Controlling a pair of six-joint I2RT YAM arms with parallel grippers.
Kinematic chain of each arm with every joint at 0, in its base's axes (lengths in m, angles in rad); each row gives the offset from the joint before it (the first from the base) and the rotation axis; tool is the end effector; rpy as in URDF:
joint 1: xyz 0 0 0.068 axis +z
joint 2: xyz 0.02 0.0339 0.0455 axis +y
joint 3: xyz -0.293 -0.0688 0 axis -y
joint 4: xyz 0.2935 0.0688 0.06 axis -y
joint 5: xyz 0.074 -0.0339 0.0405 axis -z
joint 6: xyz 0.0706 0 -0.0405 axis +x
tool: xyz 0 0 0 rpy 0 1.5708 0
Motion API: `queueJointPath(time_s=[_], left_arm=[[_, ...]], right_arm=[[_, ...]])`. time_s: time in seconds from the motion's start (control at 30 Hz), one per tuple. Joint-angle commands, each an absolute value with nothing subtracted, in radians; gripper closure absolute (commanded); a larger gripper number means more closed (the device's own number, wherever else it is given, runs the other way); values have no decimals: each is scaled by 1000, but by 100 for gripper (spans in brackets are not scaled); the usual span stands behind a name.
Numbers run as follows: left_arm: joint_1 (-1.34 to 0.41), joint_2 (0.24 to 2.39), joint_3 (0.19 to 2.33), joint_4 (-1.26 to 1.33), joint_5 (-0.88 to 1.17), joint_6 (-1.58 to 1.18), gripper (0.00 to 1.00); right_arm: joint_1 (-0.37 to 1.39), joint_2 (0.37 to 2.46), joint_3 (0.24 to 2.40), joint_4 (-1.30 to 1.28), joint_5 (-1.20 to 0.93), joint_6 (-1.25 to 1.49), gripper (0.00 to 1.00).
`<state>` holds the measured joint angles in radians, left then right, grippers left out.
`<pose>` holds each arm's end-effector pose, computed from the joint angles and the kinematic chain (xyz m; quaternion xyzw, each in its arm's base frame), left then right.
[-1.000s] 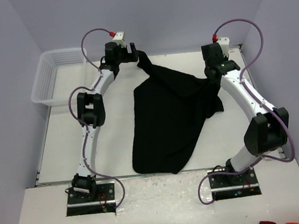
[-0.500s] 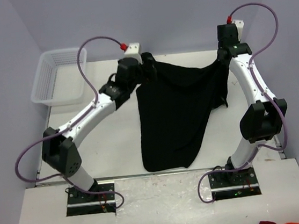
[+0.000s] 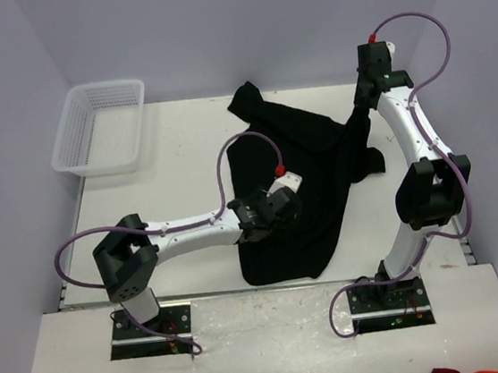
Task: Fold and stack the t-shirts
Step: Flatten out the tshirt
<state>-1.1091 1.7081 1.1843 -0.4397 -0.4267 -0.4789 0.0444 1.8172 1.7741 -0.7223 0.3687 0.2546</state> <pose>0.2147 -0.3658 0.1954 0.2288 0.9063 -0.0668 0.3489 0.4888 -0.0038 0.3481 0.1663 0.8919 -0.1094 0.4061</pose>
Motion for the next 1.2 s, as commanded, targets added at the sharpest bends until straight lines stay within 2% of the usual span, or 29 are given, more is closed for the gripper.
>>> queueJointPath(time_s=[0.0,0.23,0.83,0.9,1.0,1.1,1.17], left_arm=[[-1202,1743,1249,-543,-632,-511,26],[-1324,1741,1204,-568,-611,-597,25],[-1385,1767,1095,-370,-390,-641,27],[-1385,1773,1091,-357,-371,-641,30],[-1385,1781,1071,-318,-336,-643,46],[-1384,1793,1063,-314,-333,-650,51],[-1384,1799,1052,-307,-328,-657,60]], right_arm=[[40,1783,1772,-703,339,268,100],[40,1772,1773,-706,316,272,100],[41,1738,1738,-696,299,276,100],[40,1733,1730,-692,299,276,100],[40,1729,1727,-690,298,276,100],[40,1724,1720,-689,295,275,100],[40,1718,1718,-686,295,275,100]])
